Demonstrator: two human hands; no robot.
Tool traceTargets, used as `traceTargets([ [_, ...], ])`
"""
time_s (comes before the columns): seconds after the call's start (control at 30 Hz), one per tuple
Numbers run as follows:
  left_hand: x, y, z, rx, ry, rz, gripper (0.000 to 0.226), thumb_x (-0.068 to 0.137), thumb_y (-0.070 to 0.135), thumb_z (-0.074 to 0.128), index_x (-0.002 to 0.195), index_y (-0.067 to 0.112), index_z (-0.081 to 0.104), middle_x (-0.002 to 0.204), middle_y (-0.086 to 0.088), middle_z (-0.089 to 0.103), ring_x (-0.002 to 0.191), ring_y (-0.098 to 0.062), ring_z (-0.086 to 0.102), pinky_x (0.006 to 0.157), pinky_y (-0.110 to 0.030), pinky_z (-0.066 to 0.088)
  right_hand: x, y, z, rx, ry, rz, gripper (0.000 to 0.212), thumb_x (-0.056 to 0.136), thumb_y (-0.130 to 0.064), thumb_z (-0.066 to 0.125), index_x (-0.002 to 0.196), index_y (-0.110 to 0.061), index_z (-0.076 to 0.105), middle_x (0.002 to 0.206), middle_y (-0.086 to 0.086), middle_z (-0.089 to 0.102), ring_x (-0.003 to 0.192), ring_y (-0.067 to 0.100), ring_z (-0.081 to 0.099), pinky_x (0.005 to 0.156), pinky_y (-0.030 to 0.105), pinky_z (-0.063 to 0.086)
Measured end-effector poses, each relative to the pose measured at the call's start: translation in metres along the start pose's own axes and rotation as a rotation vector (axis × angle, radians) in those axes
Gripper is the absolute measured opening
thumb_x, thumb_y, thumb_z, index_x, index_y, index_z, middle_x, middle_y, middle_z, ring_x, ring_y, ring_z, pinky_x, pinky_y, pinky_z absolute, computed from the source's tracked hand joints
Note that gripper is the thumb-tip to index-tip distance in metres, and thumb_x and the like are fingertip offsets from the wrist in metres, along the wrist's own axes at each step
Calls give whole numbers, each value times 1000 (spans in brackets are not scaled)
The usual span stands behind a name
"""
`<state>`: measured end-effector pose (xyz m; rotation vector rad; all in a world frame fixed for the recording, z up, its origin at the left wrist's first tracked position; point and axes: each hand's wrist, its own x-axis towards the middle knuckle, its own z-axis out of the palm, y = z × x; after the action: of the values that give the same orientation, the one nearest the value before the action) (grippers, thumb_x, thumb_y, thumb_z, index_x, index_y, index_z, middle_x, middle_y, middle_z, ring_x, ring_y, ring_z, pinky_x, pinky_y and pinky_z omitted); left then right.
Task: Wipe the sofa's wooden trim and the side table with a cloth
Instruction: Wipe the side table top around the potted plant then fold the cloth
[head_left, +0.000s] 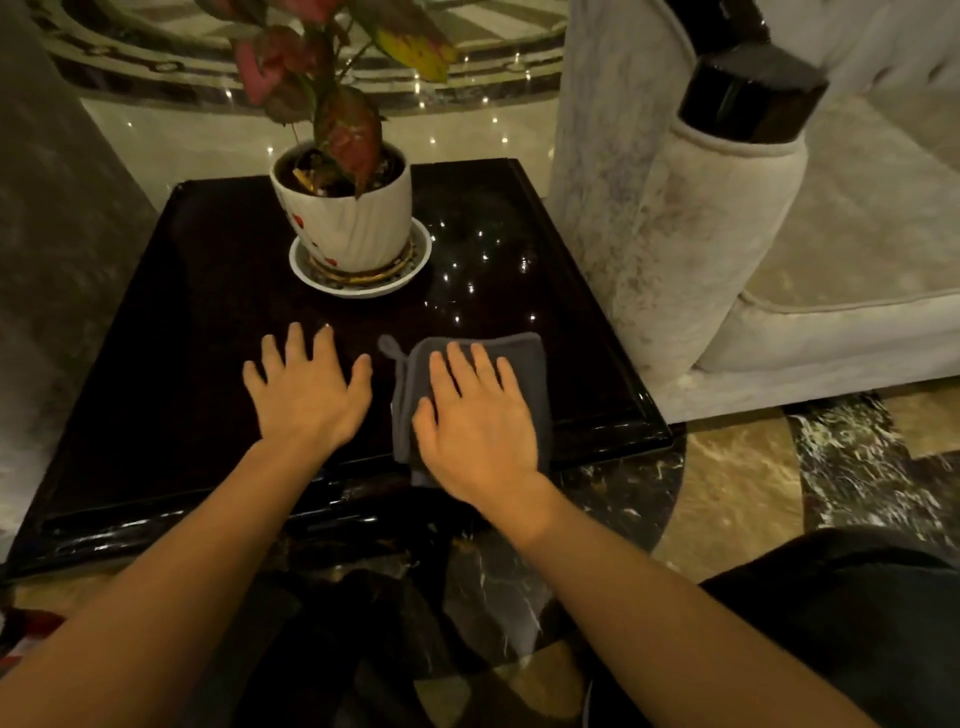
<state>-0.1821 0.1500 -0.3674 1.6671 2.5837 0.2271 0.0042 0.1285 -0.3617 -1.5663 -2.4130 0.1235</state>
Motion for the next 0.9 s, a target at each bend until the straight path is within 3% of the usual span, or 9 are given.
traceTargets([
  [0.1,-1,-7,4,6,-6,24,77,86,67,22,149,23,30,161,-14,22,148,-39,13,116,-59,11,-5,63,-15,21,-19,-120,55,98,-36,39,147,-15,51,153,7,50,145,28,41,121,45,27],
  [0.23,-2,-8,5,10,10,30,80,85,68,17,150,22,28,161,-14,20,148,-39,12,116,-60,10,-16,145,-34,67,-1,-19,48,101,-29,44,147,-14,51,154,6,49,146,25,39,122,44,28],
  [0.33,-3,-9,4,1,18,43,79,86,67,18,150,22,29,161,-14,20,148,-39,12,116,-60,11,-14,158,-37,150,-7,97,47,105,-22,46,150,-11,45,160,8,40,149,27,33,121,44,29],
  [0.5,-5,-8,-2,-7,-13,45,74,90,64,25,150,22,30,161,-13,20,148,-39,12,116,-59,11,-19,91,-19,-73,38,276,63,100,-36,23,154,-7,37,160,15,37,150,34,28,123,47,20],
  [0.67,-4,-48,-22,-36,-46,221,58,95,54,36,148,30,37,159,-7,28,146,-31,21,114,-53,21,-12,-20,11,-58,46,162,66,97,-39,23,150,-4,42,154,20,44,146,37,35,121,52,25],
  [0.8,-15,-118,-38,-16,1,151,51,97,49,38,146,33,40,157,-3,33,145,-27,24,112,-51,23,3,-101,28,-23,-41,52,69,97,-39,15,153,-5,36,159,19,37,149,38,29,122,55,21],
  [0.9,-22,-157,-45,-45,9,105,50,98,45,41,145,31,42,157,-2,34,146,-25,25,113,-48,24,9,-145,38,9,-67,-8,63,100,-38,26,152,-4,37,158,20,38,149,39,29,122,56,21],
])
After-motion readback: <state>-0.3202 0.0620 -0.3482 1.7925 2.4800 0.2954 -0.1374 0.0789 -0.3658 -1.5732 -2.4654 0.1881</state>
